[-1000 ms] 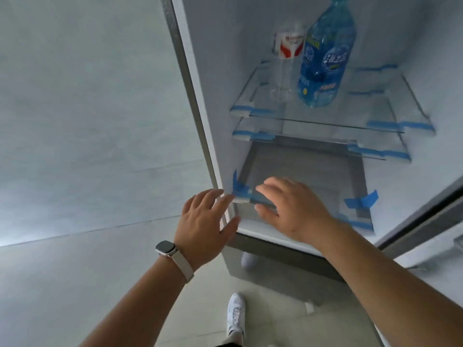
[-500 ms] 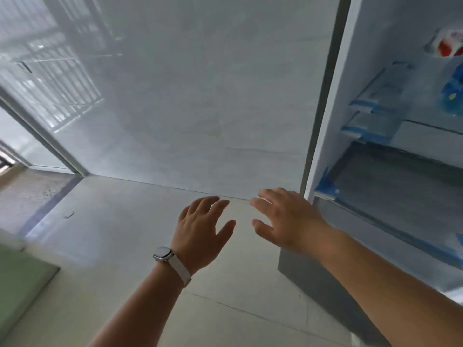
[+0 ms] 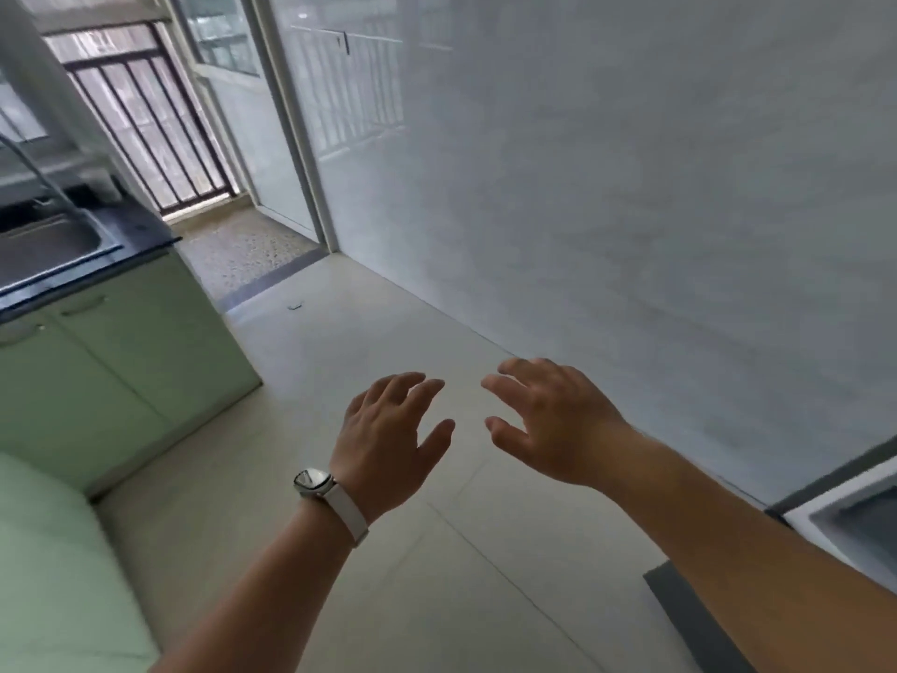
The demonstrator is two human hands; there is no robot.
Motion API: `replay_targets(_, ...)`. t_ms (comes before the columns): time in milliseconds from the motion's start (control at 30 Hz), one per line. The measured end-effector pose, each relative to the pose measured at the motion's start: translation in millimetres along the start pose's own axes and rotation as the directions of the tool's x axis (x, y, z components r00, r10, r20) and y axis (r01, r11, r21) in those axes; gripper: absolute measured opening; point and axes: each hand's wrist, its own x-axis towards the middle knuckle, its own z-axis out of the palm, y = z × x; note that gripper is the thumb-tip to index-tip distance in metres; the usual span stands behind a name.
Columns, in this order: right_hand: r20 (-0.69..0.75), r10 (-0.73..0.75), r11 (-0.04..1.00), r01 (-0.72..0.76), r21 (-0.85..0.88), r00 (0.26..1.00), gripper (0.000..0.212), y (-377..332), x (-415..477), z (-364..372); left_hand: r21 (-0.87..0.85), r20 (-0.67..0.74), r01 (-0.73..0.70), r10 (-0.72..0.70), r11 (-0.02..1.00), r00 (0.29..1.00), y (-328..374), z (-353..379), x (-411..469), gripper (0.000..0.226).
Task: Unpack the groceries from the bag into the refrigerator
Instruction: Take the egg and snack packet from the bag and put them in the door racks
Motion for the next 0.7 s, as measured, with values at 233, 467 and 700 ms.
replay_targets(233,0.017,-0.233,0.970,0.233,-0.062,0.972,0.056,-120.3,91.9,17.7,0.018,-0.064,0.206,-0.204,0.978,0.977,-123.7,-39.6,-49.4,0.059)
replay_targets(467,0.077,-0.436,0.895,0.441,-0.070,0.897,0.055,-222.7,149.0,30.0,0.024,-0.155,0.426,-0.418,0.904,0.895,-216.7,-76.4,-107.2,0.059)
replay_targets(700,0.123,-0.636,0.765,0.643,-0.026,0.762,0.056,-311.0,201.9,47.3,0.032,-0.228,0.640,-0.618,0.768,0.753,-272.3,-97.6,-170.9,0.056)
